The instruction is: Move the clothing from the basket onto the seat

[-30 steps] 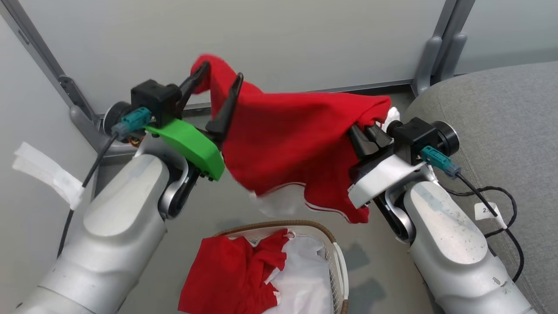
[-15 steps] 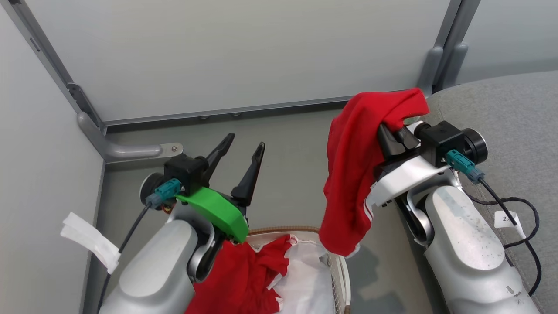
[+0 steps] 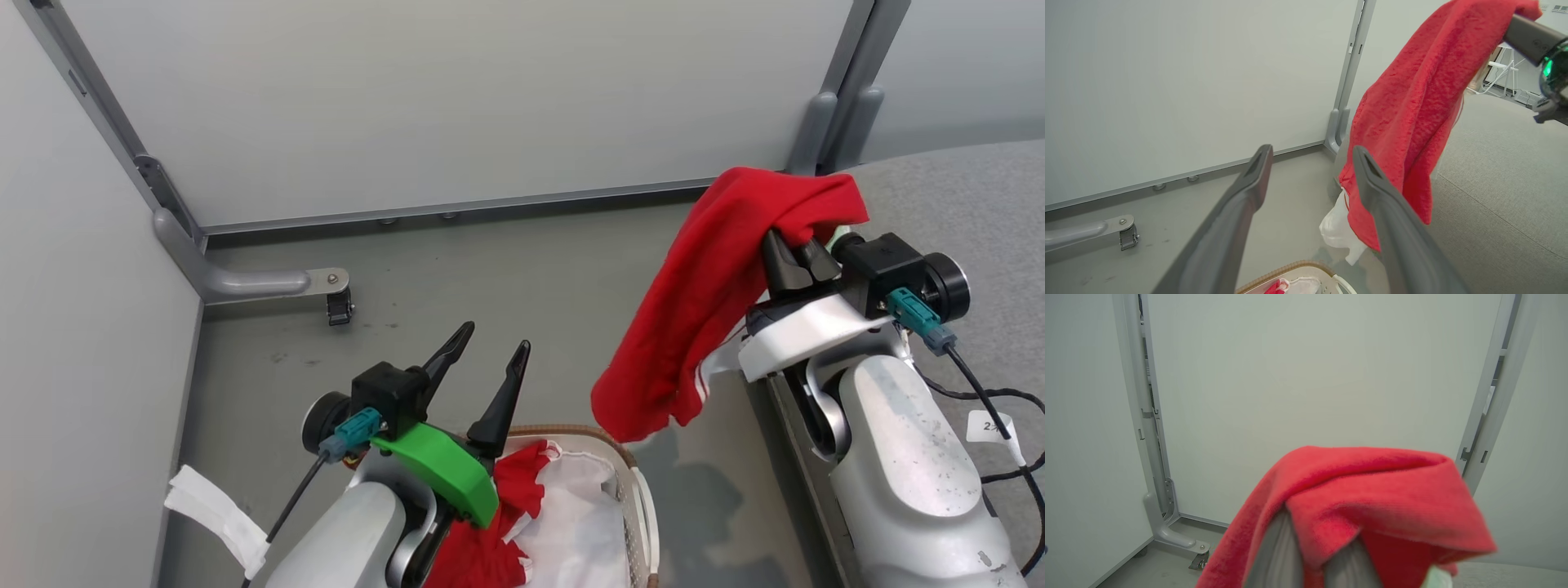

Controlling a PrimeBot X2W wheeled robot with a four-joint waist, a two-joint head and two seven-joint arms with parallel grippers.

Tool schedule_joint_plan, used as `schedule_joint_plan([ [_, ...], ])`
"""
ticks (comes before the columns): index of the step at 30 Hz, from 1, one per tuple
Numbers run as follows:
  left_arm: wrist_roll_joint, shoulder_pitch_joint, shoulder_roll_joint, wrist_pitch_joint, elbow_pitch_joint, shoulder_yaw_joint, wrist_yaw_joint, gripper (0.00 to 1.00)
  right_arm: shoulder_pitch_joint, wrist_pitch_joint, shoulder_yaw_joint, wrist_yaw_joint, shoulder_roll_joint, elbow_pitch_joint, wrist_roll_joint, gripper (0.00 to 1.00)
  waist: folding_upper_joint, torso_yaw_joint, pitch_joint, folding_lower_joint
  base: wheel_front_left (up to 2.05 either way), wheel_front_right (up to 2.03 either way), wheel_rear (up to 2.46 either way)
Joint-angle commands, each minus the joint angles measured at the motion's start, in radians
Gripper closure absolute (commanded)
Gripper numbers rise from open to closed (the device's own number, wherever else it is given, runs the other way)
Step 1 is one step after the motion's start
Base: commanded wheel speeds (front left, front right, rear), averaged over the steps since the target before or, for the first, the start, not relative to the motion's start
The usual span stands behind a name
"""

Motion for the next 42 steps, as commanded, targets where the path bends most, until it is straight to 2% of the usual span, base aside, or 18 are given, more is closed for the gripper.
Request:
schedule_joint_plan([
  [1,0.008,0.015,-0.002,0.000,-0.004,0.000,-0.004,0.00,0.019,-0.002,-0.009,-0.001,-0.004,-0.009,-0.009,1.00,-0.0001,-0.006,0.002,0.0000,0.00,0.00,0.00],
  [7,0.035,0.023,-0.002,0.000,-0.020,-0.025,-0.004,0.00,-0.001,-0.002,-0.013,-0.001,-0.011,-0.022,-0.034,1.00,-0.0001,-0.064,0.020,0.0000,0.00,0.00,0.00],
  [19,0.099,0.003,-0.015,0.000,-0.075,-0.019,-0.004,0.00,-0.061,-0.002,0.026,-0.001,-0.051,-0.029,-0.028,1.00,-0.0001,-0.329,0.105,0.0000,0.00,0.00,0.00],
  [25,0.125,-0.021,-0.011,0.000,-0.083,-0.023,-0.004,0.00,-0.068,-0.002,0.007,-0.001,-0.046,-0.041,-0.018,1.00,-0.0001,-0.426,0.160,0.0000,0.00,0.00,0.00],
  [33,0.151,-0.049,-0.001,0.000,-0.073,-0.031,-0.004,0.00,-0.061,-0.002,-0.028,-0.001,-0.035,-0.054,-0.016,1.00,-0.0001,-0.489,0.209,0.0000,0.00,0.00,0.00],
  [42,0.164,-0.099,0.010,0.000,-0.076,-0.065,-0.004,0.00,-0.098,-0.002,-0.093,-0.001,-0.025,-0.032,-0.009,1.00,-0.0001,-0.478,0.274,0.0000,0.00,0.00,0.00],
])
